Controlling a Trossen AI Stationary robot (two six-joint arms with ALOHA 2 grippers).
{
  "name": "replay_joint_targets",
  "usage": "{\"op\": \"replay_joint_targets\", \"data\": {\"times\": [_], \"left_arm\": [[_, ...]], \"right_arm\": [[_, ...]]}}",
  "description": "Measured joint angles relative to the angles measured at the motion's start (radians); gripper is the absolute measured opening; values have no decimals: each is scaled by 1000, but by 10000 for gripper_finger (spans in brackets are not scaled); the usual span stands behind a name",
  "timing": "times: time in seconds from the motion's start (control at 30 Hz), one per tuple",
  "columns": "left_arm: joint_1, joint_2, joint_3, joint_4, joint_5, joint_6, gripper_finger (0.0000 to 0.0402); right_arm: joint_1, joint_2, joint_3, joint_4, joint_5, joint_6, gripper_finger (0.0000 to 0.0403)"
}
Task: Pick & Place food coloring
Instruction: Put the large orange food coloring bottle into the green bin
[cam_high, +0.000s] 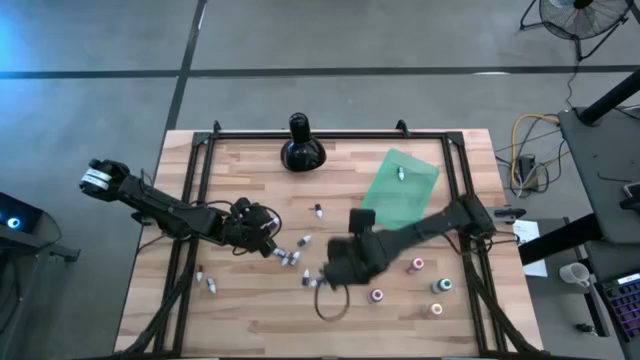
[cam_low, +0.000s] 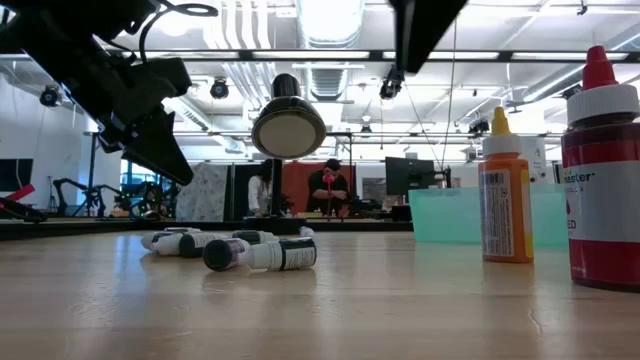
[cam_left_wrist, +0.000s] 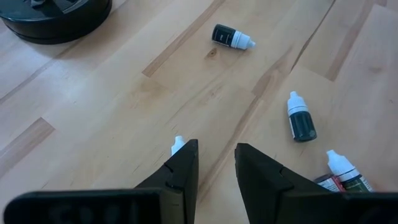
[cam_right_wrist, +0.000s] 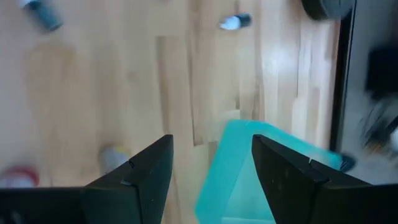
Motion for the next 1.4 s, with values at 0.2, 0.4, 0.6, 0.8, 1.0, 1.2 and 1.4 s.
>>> {"op": "replay_joint_targets", "data": {"times": [0.2,0.4,0.6,0.8,1.0,1.2,1.4], "left_arm": [[0,0,0,4,0,1,80],[0,0,0,4,0,0,80],[0,0,0,9,0,0,80],[0,0,0,10,0,1,80],[0,0,0,10,5,-3,80],[0,0,0,10,8,-3,80],[0,0,0,10,9,-6,80]], "right_arm": [[101,-13,9,-1,-23,215,205],[156,-113,-24,-1,1,651,201],[197,-312,-256,1,-82,1053,201],[204,-534,-555,7,-334,1412,201],[205,-696,-707,9,-336,1482,201],[201,-767,-793,128,-290,1586,201],[201,-769,-901,350,-415,1609,201]]}}
